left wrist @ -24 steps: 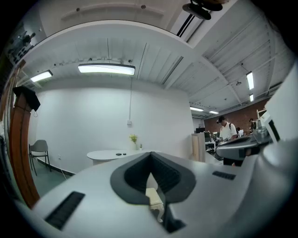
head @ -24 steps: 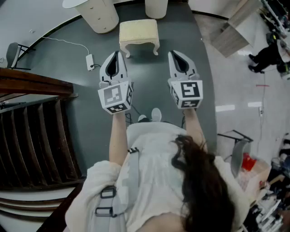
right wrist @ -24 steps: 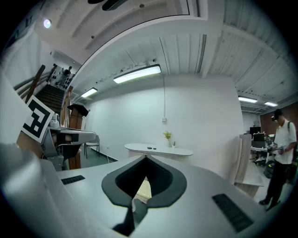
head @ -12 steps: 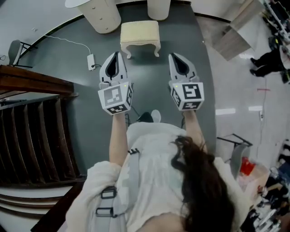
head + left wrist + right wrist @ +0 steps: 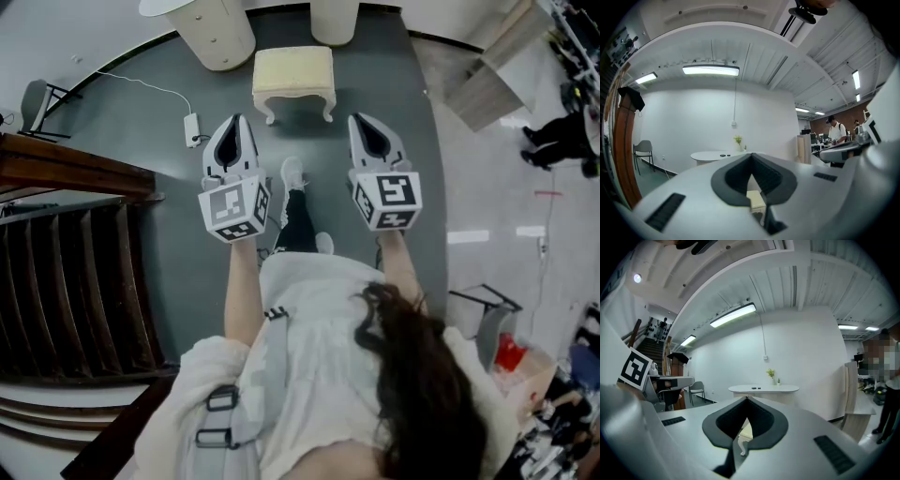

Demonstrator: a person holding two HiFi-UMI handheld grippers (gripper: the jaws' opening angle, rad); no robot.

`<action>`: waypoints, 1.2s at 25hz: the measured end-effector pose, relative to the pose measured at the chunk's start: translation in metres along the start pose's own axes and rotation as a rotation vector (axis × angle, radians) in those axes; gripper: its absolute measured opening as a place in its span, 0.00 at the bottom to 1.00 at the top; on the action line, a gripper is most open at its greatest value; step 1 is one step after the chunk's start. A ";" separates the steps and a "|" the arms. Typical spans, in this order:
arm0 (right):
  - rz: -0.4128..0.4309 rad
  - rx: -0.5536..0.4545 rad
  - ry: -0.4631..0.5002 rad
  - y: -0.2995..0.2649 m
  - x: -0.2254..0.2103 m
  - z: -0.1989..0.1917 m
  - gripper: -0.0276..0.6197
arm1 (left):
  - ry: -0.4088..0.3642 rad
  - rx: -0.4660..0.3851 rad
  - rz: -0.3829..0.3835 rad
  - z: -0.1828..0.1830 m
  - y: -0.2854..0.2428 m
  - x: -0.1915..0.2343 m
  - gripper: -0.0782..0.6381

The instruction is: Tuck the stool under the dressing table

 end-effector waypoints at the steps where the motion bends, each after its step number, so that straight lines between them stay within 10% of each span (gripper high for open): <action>1: -0.005 -0.002 0.004 -0.003 -0.001 0.000 0.05 | -0.003 -0.004 -0.004 -0.001 -0.004 0.001 0.12; 30: -0.107 0.067 0.024 -0.252 -0.063 0.009 0.05 | 0.083 0.057 -0.027 -0.045 -0.251 0.116 0.11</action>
Point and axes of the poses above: the fingertips, and each gripper's own axes: y backward along the fingers, x to its left, z out of its top, the point moved 2 cm from there along y, backward along the fingers, and after that the axes turned 5 degrees about -x, right-handed, at the moved point
